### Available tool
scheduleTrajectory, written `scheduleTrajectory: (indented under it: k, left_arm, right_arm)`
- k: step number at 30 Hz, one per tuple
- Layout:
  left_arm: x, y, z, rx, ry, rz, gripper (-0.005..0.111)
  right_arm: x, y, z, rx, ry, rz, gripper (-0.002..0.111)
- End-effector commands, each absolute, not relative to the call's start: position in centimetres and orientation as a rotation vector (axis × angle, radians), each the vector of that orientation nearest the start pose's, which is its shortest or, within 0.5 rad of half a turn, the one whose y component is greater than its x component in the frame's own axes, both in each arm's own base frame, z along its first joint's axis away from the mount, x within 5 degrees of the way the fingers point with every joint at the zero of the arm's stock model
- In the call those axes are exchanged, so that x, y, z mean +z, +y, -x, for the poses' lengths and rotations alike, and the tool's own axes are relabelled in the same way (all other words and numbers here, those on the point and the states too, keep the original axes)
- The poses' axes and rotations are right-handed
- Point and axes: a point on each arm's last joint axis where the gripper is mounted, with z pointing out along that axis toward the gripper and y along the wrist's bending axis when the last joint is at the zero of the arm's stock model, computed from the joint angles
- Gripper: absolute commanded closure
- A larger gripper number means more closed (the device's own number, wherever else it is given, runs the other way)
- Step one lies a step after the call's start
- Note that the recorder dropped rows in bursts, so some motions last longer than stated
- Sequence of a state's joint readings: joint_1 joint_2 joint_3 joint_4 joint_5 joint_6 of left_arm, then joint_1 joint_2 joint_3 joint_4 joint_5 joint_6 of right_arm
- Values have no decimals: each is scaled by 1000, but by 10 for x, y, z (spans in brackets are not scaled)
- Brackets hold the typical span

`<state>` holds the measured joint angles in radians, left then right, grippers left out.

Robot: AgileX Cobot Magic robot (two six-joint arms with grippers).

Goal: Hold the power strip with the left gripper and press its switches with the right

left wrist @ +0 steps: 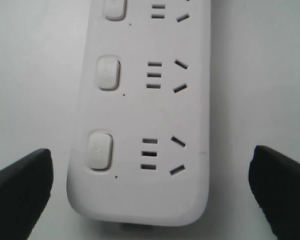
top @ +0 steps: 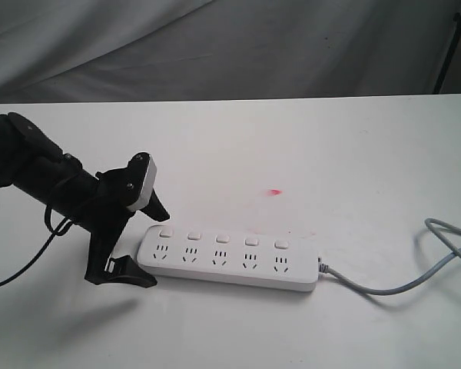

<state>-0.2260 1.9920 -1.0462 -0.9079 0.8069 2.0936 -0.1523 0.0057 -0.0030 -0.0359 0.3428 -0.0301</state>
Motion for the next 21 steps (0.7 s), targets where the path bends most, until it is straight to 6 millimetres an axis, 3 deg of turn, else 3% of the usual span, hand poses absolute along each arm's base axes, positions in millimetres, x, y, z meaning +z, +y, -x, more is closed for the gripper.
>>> scheduleTrajectory:
  k: [1,14,16,19,21]
  left_arm:
    - [116,-130,-322,797,-2397,2545,8]
    - [107,-129,-321,814,-2394,2506,11]
    - [107,-129,-321,816,-2402,2496,28]
    - [107,-129,-321,813,-2397,2499,63]
    - [107,-129,-321,813,-2397,2499,76]
  right_arm:
    - [182,-9,-53,-163,1826,-80,108]
    - [182,-9,-53,-163,1826,-80,108]
    - [182,-9,-53,-163,1826,-80,108]
    - [182,-9,-53,-163,1826,-80,108]
    - [182,-9,-53,-163,1826,-80,108]
